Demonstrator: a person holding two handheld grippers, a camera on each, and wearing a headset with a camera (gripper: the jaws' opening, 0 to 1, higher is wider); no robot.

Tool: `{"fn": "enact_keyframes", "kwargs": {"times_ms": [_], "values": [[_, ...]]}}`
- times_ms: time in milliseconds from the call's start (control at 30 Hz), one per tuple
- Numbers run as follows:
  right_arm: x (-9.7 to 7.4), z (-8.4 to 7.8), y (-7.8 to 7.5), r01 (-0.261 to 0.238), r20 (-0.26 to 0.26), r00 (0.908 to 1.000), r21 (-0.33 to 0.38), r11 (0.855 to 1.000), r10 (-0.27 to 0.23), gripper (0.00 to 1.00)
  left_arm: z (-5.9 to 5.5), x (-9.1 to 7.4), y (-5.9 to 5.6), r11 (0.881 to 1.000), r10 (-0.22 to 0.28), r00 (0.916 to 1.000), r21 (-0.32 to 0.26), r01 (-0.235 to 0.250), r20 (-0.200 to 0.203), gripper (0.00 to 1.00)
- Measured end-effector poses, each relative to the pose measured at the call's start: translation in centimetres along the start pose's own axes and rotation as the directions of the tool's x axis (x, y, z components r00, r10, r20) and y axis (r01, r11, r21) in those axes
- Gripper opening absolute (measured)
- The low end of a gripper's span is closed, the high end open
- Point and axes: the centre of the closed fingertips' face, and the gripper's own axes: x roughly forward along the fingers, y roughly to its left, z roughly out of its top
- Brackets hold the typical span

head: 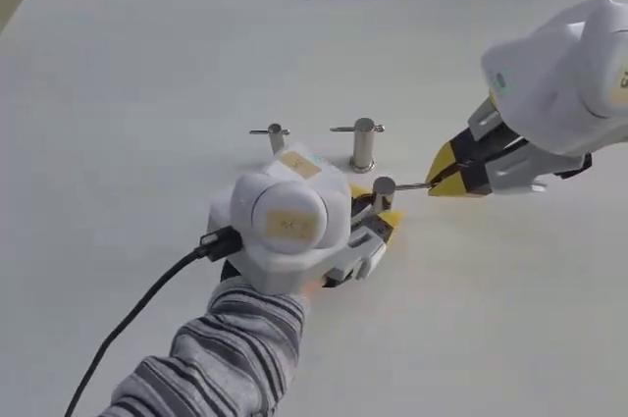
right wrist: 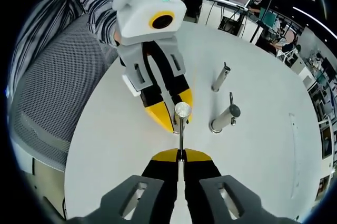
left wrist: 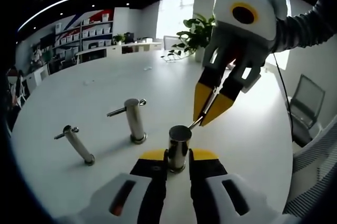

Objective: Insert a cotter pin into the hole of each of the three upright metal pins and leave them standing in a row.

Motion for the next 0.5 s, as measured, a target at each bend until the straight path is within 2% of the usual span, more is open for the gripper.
{"fn": "enact_keyframes", "kwargs": {"times_ms": [200,500], "values": [[-0.1,0.3,0.3,0.0,-0.01,1.0,0.018,1.0,0.001,0.0,-0.3,0.1,0.1,1.0,0.014,0.9999,-0.009,-0.014,-0.008,0.11],[-0.2,1.5,0.5,0.001,0.006,1.0,0.041,0.999,-0.001,0.0,-0.4,0.1,0.1,1.0,0.001,0.9999,-0.006,-0.001,-0.01,0.1]]}}
